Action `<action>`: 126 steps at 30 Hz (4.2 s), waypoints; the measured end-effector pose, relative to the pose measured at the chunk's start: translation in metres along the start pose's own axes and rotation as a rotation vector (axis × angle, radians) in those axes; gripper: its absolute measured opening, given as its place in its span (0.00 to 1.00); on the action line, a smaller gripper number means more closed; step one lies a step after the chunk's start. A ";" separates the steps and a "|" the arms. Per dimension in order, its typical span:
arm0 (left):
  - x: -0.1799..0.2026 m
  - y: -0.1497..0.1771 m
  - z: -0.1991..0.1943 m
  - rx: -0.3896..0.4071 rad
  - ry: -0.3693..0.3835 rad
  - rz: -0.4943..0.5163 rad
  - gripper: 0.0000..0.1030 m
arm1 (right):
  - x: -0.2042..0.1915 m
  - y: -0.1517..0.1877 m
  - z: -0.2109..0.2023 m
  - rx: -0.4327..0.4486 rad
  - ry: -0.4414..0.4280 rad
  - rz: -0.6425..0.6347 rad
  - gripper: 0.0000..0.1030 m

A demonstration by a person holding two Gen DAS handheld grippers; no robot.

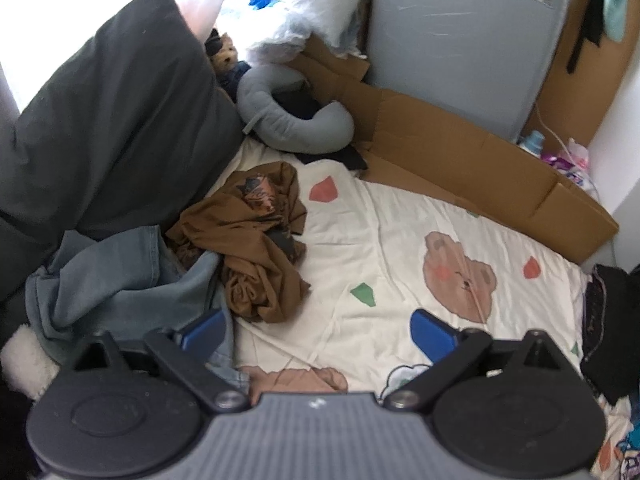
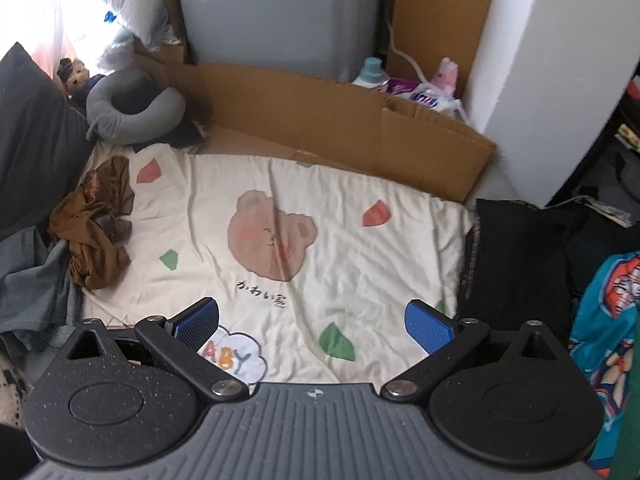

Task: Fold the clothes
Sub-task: 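Move both open tools toward the crumpled brown T-shirt, then close the left gripper on the brown T-shirt's edge, then pull the brown T-shirt flat with the left gripper while the right gripper grasps another edge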

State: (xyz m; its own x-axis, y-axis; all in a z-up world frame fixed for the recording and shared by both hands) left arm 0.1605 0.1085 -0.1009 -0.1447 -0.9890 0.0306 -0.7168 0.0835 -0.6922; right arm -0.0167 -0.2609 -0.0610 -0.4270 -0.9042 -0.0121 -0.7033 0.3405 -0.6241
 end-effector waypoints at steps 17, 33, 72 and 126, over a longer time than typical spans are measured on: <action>-0.048 -0.022 0.086 0.039 -0.041 -0.053 0.81 | -0.056 -0.050 0.075 0.031 -0.136 -0.122 0.99; -0.062 0.007 0.179 0.091 -0.064 -0.088 0.70 | -0.116 -0.057 0.155 0.136 -0.392 -0.311 0.93; -0.055 0.110 0.279 -0.035 -0.073 -0.120 0.02 | -0.197 0.042 0.281 0.053 -0.620 -0.319 0.86; 0.063 0.201 0.126 -0.217 0.427 -0.253 0.04 | -0.259 0.161 0.231 -0.367 -0.868 -0.300 0.04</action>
State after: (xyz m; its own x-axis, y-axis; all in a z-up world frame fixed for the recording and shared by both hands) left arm 0.0933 0.0471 -0.3290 -0.1816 -0.8477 0.4984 -0.8830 -0.0825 -0.4620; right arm 0.1119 -0.0312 -0.3391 0.2599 -0.7915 -0.5531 -0.9092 -0.0077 -0.4162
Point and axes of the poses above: each gripper's, at about its wrist camera, not at the fingertips, and z roughly the way its jaws point, x to its right, y to its underside, the point moved 9 cm from there along z, roughly the way its jaws point, and after that the axes turned 9 degrees about x, right-handed, at the moved point
